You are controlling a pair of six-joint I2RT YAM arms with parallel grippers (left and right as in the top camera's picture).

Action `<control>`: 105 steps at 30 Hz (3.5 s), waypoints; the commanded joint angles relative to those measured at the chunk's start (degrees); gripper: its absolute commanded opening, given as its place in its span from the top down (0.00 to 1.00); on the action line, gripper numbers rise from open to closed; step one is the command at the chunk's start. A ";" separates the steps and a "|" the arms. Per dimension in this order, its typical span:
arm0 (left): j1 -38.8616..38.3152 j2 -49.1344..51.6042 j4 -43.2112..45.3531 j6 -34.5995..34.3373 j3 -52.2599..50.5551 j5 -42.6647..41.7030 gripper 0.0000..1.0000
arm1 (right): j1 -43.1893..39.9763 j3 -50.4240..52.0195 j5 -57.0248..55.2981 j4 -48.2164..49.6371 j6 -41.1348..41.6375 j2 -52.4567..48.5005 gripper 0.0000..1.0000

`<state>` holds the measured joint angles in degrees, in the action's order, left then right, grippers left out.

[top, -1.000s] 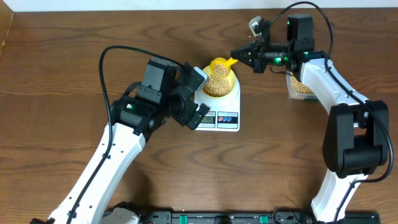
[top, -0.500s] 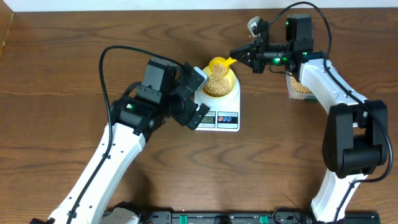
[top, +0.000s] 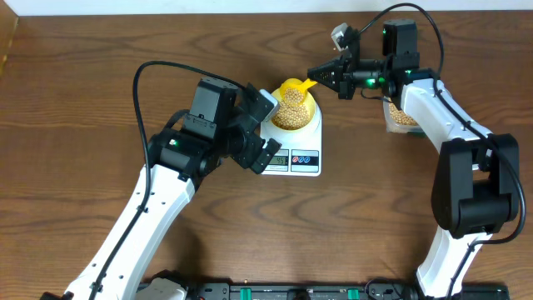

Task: Scoop item into bowl and weigh 50g on scale
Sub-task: 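Tilt the scoop with the right gripper to pour soybeans into the bowl, then move the empty scoop with the right gripper right, above the tub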

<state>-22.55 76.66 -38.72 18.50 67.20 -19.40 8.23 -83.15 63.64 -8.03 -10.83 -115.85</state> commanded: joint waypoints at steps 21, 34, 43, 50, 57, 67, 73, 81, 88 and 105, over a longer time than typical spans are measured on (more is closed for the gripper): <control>0.13 0.44 -0.09 0.96 -0.42 -0.55 0.02 | 0.85 0.09 1.40 1.81 -0.42 -0.42 0.99; 0.13 0.44 -0.09 0.96 -0.42 -0.55 0.02 | 0.83 0.09 5.73 1.68 -1.03 -0.42 0.99; 0.13 0.44 -0.09 0.96 -0.42 -0.55 0.02 | 0.83 0.09 5.49 0.48 -1.03 -0.42 0.99; 0.13 0.44 -0.09 0.96 -0.42 -0.55 0.02 | 0.81 0.09 5.29 0.11 -1.03 -0.42 0.99; 0.13 0.44 -0.09 0.96 -0.42 -0.55 0.02 | 0.87 0.09 5.31 -0.13 -1.01 -0.42 0.99; 0.13 0.44 -0.09 0.96 -0.42 -0.55 0.03 | 0.85 0.09 5.29 -0.13 -1.01 -0.42 0.99; 0.13 0.44 -0.09 0.96 -0.42 -0.55 0.02 | 0.85 0.09 5.31 -0.15 -0.98 -0.42 0.99; 0.13 0.44 -0.09 0.96 -0.42 -0.55 0.02 | 0.85 0.09 5.31 -0.13 4.72 -0.42 0.99; 0.13 0.44 -0.09 0.96 -0.42 -0.55 0.02 | 0.61 0.09 5.33 1.38 12.87 -0.42 0.99; 0.13 0.44 -0.09 0.96 -0.42 -0.55 0.02 | -12.07 0.07 12.20 19.56 41.53 -0.09 0.99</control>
<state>-22.55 76.69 -38.74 18.50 67.20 -19.40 -1.56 -82.98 73.93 11.40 26.41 -115.87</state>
